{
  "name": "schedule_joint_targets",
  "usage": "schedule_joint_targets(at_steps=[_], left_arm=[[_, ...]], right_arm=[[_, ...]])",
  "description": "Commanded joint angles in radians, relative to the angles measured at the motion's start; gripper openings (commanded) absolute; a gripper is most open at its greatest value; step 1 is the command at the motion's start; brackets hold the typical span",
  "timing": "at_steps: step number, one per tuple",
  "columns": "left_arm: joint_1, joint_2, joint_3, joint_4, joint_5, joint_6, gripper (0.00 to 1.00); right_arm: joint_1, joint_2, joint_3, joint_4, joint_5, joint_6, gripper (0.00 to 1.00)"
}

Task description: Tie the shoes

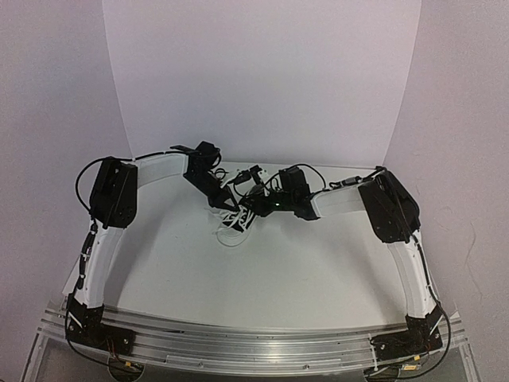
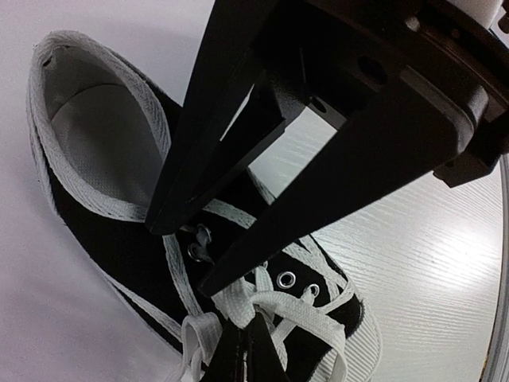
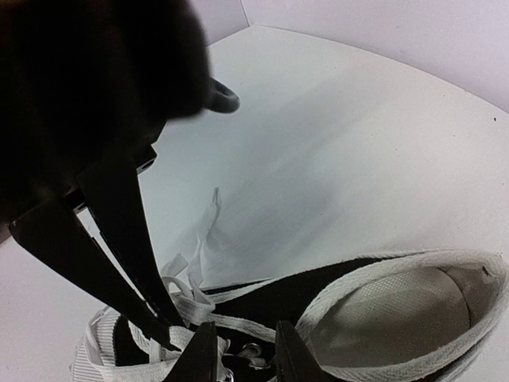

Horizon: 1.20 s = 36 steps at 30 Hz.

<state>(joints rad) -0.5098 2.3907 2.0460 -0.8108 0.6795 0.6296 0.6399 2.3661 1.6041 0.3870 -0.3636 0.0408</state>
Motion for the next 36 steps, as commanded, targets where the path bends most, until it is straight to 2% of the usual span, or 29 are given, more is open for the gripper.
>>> schedule_joint_targets(at_steps=[1, 7, 16, 20, 22, 25, 29, 36], left_arm=[[-0.012, 0.004, 0.014, 0.067, 0.018, -0.022, 0.00], [-0.012, 0.003, 0.009, 0.078, 0.001, -0.012, 0.00], [-0.013, 0.002, 0.009, 0.083, 0.008, -0.022, 0.00], [-0.012, -0.002, 0.003, 0.094, 0.031, -0.028, 0.00], [-0.012, -0.002, 0.006, 0.098, 0.026, -0.030, 0.01], [-0.012, -0.008, 0.008, 0.090, 0.015, -0.009, 0.07], [-0.008, -0.036, -0.016, 0.090, 0.025, 0.024, 0.11], [0.012, -0.046, 0.016, 0.043, 0.072, 0.037, 0.36]], right_arm=[[0.066, -0.023, -0.047, -0.031, -0.056, -0.081, 0.29], [0.075, -0.031, -0.059, -0.031, -0.067, -0.067, 0.32], [0.090, -0.047, -0.081, -0.034, -0.064, -0.068, 0.31], [0.097, -0.044, -0.074, -0.037, -0.046, -0.057, 0.11], [0.097, -0.042, -0.071, -0.036, -0.044, -0.049, 0.05], [0.096, -0.051, -0.082, -0.035, -0.031, -0.048, 0.02], [0.092, -0.074, -0.097, -0.033, -0.004, -0.013, 0.00], [0.084, -0.097, -0.116, -0.026, 0.007, 0.014, 0.00]])
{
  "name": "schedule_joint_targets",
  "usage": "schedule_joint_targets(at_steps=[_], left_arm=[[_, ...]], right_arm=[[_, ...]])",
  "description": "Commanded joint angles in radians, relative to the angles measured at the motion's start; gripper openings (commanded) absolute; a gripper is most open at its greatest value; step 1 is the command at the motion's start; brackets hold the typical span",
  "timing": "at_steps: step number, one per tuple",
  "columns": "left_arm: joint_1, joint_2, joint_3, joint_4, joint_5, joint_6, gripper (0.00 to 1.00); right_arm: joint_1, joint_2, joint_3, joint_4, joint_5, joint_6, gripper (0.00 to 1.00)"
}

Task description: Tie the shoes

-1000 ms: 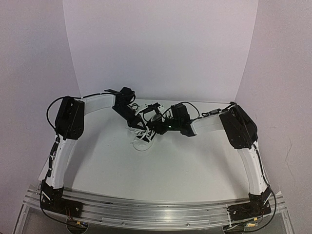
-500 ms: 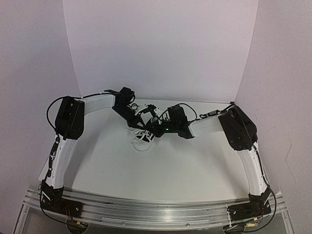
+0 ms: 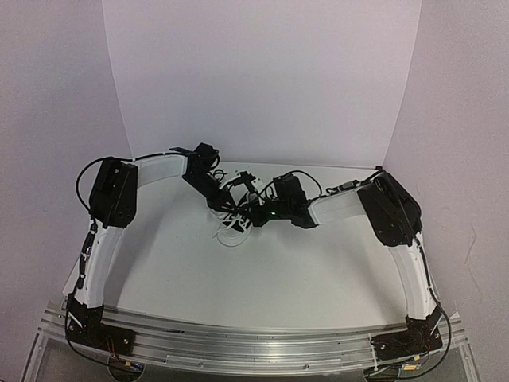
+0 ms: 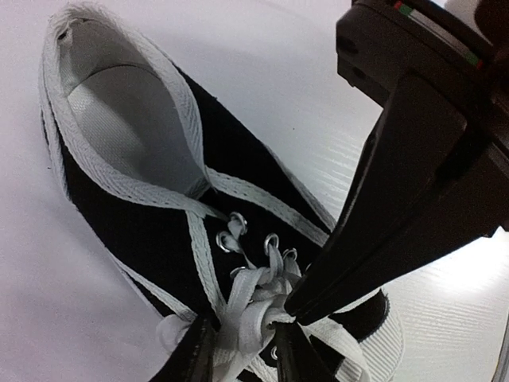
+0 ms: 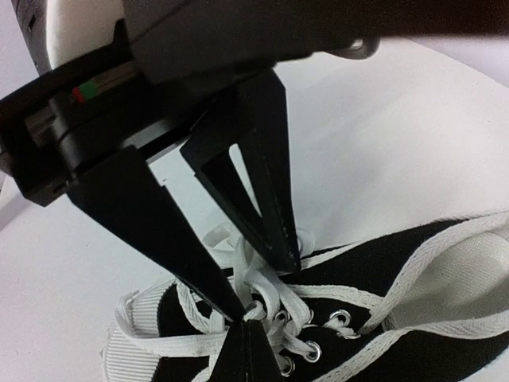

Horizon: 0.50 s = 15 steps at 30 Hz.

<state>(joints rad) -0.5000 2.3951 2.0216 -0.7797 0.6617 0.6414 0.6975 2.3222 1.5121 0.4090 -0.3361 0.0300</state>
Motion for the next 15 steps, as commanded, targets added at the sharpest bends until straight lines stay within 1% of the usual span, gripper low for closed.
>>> schedule_joint_targets(at_steps=[1, 5, 8, 10, 12, 15], left_arm=[[0.011, -0.052, 0.055, 0.001, 0.106, 0.024, 0.39], [0.039, -0.045, 0.128, -0.065, 0.182, 0.053, 0.49], [0.043, -0.039, 0.157, -0.119, 0.237, 0.087, 0.54], [0.042, -0.037, 0.158, -0.117, 0.253, 0.085, 0.54], [0.044, -0.033, 0.152, -0.086, 0.238, 0.058, 0.49], [0.045, -0.014, 0.168, -0.081, 0.213, 0.059, 0.47]], right_arm=[[0.025, -0.055, -0.028, -0.046, -0.020, 0.025, 0.00], [0.027, -0.058, -0.034, -0.038, -0.022, 0.028, 0.00], [0.025, -0.056, -0.030, -0.032, -0.024, 0.032, 0.00], [0.026, -0.060, -0.035, -0.028, -0.028, 0.033, 0.00], [0.025, -0.068, -0.045, -0.022, -0.033, 0.032, 0.00], [0.025, -0.083, -0.065, -0.011, -0.036, 0.024, 0.00]])
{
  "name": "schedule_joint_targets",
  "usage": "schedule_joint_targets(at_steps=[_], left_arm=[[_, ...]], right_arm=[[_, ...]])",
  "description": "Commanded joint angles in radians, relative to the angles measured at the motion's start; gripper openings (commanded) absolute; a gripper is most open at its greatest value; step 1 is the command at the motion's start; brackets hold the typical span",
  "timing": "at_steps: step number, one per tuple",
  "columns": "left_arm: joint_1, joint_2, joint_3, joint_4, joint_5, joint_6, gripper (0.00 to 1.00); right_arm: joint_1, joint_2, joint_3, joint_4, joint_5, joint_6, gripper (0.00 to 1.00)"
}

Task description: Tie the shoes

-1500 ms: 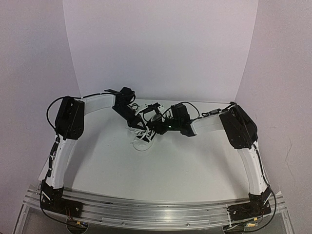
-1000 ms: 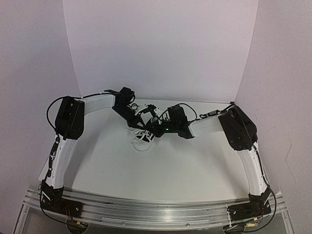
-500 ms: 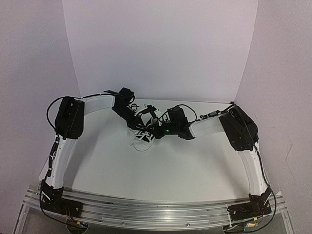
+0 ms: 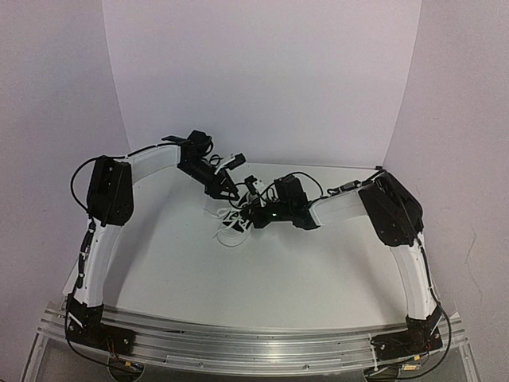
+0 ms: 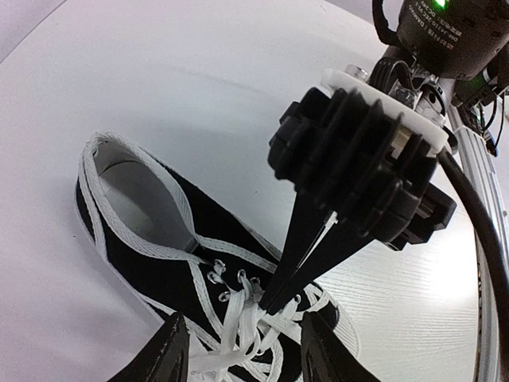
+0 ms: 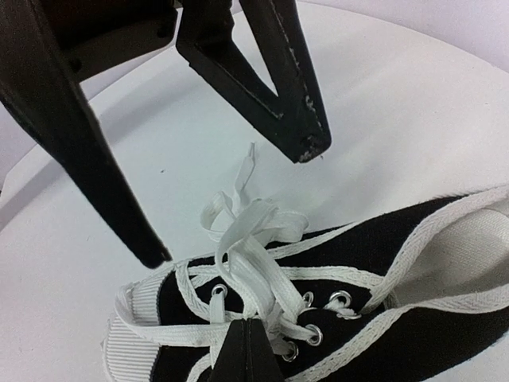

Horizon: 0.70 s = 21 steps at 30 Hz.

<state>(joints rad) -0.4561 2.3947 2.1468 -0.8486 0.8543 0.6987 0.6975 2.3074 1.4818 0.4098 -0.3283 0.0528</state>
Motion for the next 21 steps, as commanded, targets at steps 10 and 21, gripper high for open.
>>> schedule_joint_targets(at_steps=[10, 21], left_arm=[[-0.039, 0.063, 0.089, -0.073, -0.117, 0.138, 0.35], [-0.040, 0.095, 0.121, -0.203, -0.092, 0.229, 0.27]], right_arm=[[0.028, -0.069, -0.033, -0.003, -0.068, -0.018, 0.00], [0.028, -0.062, -0.034, 0.000, -0.058, -0.003, 0.00]])
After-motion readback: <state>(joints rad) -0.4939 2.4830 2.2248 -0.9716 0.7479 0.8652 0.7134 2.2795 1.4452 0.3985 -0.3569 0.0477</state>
